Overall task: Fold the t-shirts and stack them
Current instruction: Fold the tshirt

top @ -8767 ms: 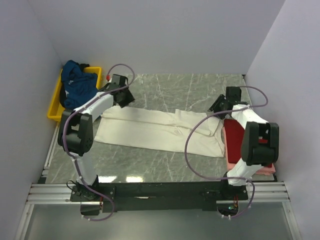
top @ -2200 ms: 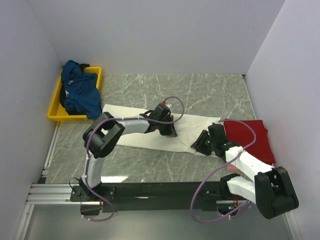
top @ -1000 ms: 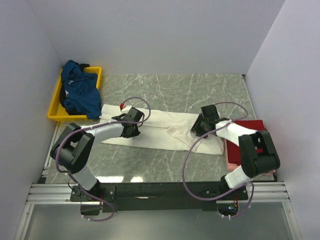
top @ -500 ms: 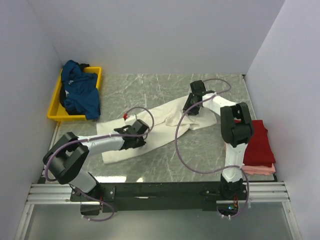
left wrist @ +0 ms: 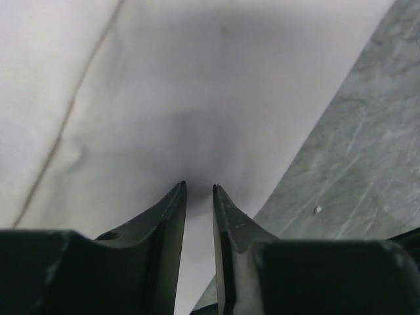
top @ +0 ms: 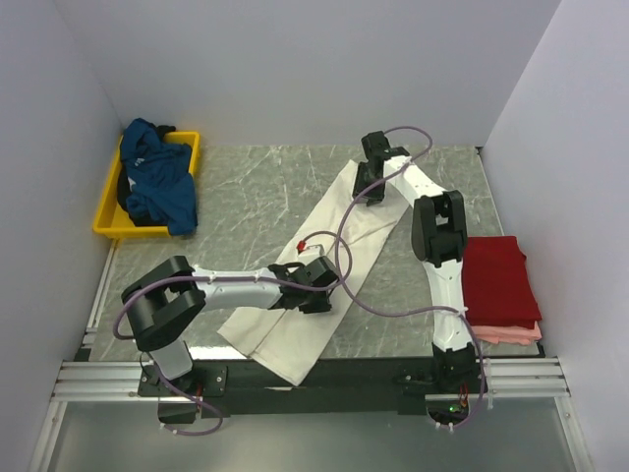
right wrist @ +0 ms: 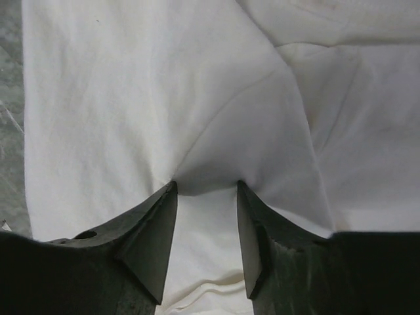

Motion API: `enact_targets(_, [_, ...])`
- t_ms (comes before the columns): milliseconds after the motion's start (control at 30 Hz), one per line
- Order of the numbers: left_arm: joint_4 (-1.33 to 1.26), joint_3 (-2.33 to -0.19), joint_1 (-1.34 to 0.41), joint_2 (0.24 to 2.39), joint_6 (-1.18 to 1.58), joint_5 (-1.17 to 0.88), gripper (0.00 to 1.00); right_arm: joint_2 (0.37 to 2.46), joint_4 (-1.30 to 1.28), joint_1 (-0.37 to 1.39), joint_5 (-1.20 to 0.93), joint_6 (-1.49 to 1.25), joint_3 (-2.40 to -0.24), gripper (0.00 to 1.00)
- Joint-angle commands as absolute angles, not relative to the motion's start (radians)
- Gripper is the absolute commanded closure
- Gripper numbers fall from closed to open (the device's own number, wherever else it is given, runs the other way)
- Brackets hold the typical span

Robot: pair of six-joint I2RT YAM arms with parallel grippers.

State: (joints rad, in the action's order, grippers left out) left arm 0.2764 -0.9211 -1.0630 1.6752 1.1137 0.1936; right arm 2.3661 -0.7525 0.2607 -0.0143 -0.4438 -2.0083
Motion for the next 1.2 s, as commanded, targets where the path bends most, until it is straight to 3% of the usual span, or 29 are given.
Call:
enact_targets(0, [0.34,-0.98,-1.077,1.697,1.066,0.14,0.7,2.413,-0.81,0.264,0.02,-0.379,-2.12,0.5])
enact_targets(133, [0.38,-1.063,-1.072,1.64,1.003,0.189,0.64,2.359,-0.805,0.242,0.028,-0.376,-2.123,0.47])
enact_targets(367, [0.36,-1.271,-0.973,1.646,0.763,0.248,0.52,2.072,-0.75,0.169,-0.041,-0.477,-1.962,0.42])
enact_targets(433, [0.361,-1.392,-0.947,1.718,0.631,0.279,0.43,1.985,-0.721,0.12,-0.069,-0.515,-1.815,0.41])
enact_targets(467, [0.36,-1.434,-0.943,1.747,0.583,0.308,0.32,1.885,-0.659,0.103,-0.09,-0.55,-1.684,0.41])
enact_targets(600, [0.36,-1.642,-0.881,1.944,0.376,0.264,0.2,1.627,-0.503,0.049,-0.166,-0.636,-1.356,0.41])
enact_targets(800, [0.422,-1.931,-0.775,2.189,0.238,0.134,0.15,1.258,-0.367,0.049,-0.17,-0.729,-0.961,0.4])
enact_targets(1167, [0.328,-2.025,-0.759,2.336,0.083,0.089,0.02,0.99,-0.374,0.037,-0.195,-0.69,-0.755,0.37])
